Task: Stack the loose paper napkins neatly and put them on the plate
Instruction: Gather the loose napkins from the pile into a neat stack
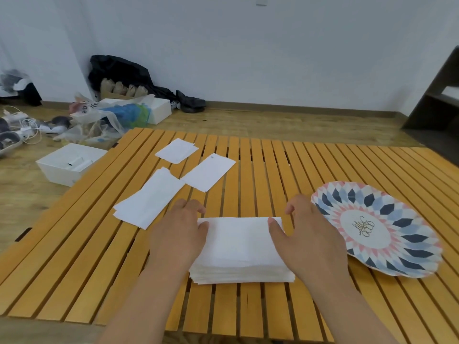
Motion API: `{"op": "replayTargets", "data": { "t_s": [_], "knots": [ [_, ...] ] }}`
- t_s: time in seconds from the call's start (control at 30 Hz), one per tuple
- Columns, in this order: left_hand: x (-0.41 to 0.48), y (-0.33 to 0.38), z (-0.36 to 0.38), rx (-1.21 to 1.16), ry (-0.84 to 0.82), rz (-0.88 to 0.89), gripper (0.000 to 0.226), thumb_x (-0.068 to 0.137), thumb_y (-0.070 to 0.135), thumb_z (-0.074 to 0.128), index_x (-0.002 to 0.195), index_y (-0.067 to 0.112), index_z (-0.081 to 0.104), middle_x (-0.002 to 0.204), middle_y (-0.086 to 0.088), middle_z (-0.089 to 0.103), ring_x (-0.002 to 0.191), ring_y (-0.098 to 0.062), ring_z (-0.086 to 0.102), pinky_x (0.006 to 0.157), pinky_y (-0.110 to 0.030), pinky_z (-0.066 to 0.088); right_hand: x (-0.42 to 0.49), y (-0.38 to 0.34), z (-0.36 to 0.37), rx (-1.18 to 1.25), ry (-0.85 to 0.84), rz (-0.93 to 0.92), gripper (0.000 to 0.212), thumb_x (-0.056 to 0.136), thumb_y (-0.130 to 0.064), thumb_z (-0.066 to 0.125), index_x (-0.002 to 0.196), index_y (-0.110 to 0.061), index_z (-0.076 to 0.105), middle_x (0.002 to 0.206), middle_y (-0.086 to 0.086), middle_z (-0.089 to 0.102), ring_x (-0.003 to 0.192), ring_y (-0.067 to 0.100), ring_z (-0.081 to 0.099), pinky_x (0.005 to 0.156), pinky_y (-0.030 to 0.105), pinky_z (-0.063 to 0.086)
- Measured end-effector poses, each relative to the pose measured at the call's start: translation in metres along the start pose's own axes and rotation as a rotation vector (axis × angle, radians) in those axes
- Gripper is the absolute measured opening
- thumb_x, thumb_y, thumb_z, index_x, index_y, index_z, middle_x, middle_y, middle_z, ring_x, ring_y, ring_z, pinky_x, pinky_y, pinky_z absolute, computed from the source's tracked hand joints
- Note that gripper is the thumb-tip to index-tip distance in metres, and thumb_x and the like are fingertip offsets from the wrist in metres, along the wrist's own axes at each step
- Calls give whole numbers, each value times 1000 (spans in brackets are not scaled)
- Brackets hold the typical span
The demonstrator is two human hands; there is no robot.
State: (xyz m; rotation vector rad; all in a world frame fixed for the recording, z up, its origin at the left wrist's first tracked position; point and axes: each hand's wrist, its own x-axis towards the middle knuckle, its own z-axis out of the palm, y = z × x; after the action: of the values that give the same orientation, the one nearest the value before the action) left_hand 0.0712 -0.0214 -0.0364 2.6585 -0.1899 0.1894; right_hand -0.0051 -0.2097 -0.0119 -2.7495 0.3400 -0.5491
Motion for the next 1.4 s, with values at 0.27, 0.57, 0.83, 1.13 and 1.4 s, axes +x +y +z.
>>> {"op": "replayTargets", "data": {
  "t_s": [0.27, 0.57, 0.83, 1.13, 1.4],
  "knots": [
    [6, -8, 6, -67, -12, -20, 24, 90, 35, 60, 113, 30, 56, 101, 12, 50, 85, -7, 52, 67, -25, 46, -15, -20, 25, 37, -281, -300, 31, 96, -47, 39, 124, -34, 44, 117, -13, 48, 106, 8, 48, 85, 25, 44],
    [63, -27, 8, -78, 155, -1, 12, 86, 30, 66, 98, 30, 64, 99, 10, 61, 85, -11, 59, 67, -31, 49, -11, -18, 27, 94, -363, -265, 31, 94, -49, 43, 123, -38, 41, 119, -15, 47, 109, 7, 46, 86, 24, 43],
    [121, -33, 42, 264, -35, 146, 39, 87, 50, 58, 120, 29, 60, 124, 6, 59, 115, -15, 52, 84, -32, 49, -7, -15, 26, 154, -369, -235, 47, 91, -50, 47, 134, -37, 35, 129, -16, 40, 119, 5, 39, 94, 24, 41],
    [136, -26, 56, 477, 93, 302, 27, 97, 39, 46, 107, 26, 67, 104, 5, 62, 95, -13, 59, 70, -26, 52, -5, -12, 25, 162, -397, -230, 47, 91, -52, 47, 133, -38, 35, 129, -17, 42, 116, 4, 43, 94, 24, 42],
    [139, -30, 32, 331, 302, 191, 25, 95, 32, 48, 97, 22, 71, 85, 1, 71, 68, -19, 65, 51, -23, 39, -5, -12, 24, 161, -397, -233, 46, 91, -51, 47, 134, -37, 35, 129, -17, 43, 117, 4, 43, 95, 24, 42]
  ]
}}
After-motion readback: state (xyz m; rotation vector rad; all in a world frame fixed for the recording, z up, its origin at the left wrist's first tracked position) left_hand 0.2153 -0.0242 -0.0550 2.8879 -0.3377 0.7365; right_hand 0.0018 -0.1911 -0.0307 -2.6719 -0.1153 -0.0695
